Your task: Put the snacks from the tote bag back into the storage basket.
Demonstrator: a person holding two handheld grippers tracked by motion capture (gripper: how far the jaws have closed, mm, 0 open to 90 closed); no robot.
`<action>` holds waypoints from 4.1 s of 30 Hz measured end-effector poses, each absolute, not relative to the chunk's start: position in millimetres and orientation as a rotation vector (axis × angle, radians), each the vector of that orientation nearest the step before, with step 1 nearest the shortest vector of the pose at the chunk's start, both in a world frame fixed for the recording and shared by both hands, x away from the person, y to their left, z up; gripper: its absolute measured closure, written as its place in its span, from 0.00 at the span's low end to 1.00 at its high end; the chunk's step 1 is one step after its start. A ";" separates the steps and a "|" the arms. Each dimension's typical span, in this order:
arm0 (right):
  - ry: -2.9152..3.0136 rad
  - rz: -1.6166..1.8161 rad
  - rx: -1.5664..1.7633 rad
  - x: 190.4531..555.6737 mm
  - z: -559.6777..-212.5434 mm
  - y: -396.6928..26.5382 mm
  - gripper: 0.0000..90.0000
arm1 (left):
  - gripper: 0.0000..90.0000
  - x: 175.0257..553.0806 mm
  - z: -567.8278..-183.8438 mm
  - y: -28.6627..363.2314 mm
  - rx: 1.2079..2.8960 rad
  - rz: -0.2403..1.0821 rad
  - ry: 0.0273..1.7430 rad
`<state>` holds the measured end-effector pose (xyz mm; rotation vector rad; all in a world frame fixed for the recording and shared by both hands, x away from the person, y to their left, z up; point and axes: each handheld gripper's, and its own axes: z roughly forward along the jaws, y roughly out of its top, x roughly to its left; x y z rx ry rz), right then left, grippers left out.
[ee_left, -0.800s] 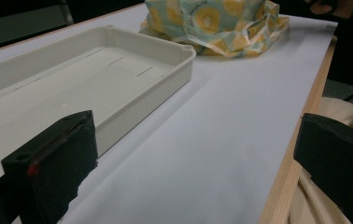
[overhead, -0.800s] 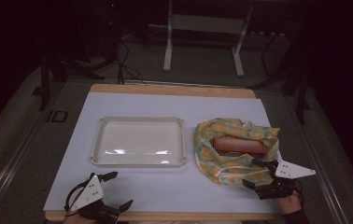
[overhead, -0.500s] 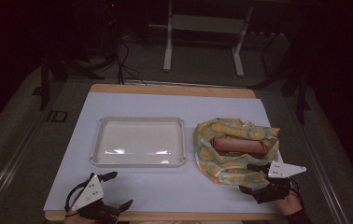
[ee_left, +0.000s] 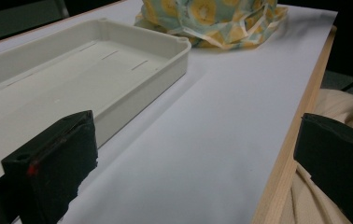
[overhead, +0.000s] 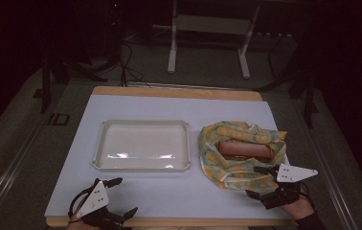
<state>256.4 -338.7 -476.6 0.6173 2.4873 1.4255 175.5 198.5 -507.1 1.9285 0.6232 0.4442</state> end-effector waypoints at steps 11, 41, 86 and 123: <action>2.474 1.414 0.573 259.7 -457.8 -343.0 0.15 | 0.00 175.7 -506.6 197.9 1.921 0.434 0.624; 2.414 1.374 0.509 289.8 -427.7 -342.2 0.19 | 0.00 174.9 -506.6 195.3 1.935 0.436 0.595; 2.461 1.191 0.520 363.0 -425.4 -362.7 0.35 | 0.00 175.9 -507.9 194.0 1.954 0.428 0.589; 2.739 0.831 0.504 391.2 -475.1 -358.2 0.33 | 0.00 177.5 -509.0 195.7 1.950 0.424 0.603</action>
